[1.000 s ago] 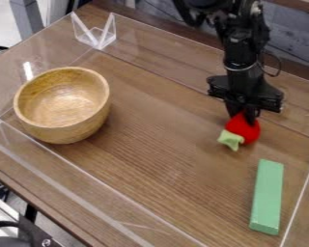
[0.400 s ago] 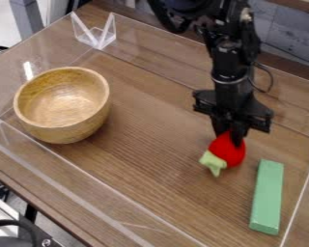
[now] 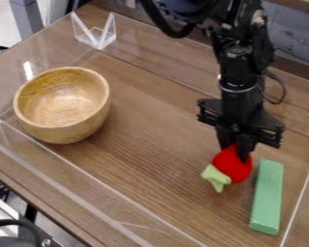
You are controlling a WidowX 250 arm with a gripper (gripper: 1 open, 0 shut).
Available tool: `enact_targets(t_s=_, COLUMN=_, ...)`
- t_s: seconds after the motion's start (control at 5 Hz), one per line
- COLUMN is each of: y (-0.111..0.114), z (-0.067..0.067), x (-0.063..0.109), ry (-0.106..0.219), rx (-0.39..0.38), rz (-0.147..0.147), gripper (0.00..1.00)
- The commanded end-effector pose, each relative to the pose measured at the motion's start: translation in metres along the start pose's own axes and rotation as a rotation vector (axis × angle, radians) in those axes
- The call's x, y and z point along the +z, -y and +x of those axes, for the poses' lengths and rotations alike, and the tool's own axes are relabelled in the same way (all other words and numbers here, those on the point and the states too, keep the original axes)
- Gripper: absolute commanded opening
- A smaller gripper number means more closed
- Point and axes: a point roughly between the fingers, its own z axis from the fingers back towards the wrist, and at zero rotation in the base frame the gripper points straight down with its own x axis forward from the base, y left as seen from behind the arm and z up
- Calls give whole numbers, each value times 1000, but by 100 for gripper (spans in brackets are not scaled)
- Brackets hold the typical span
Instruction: Move the red fruit to the right
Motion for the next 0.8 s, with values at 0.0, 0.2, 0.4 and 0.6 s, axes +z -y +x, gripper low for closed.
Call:
enact_targets(t_s=0.0, y=11, z=-3, x=14, ry=44, rx=-16, rz=-16, gripper=0)
enact_targets(t_s=0.2, y=16, z=-10, x=14, ry=38, rx=-24, rz=-21, gripper=0)
enact_targets(t_s=0.4, y=20, z=-15, x=13, ry=32, rx=-32, rz=-24, gripper=0)
enact_targets(t_s=0.6, y=23, z=-18, x=12, ry=26, rx=-34, rz=-28, gripper=100)
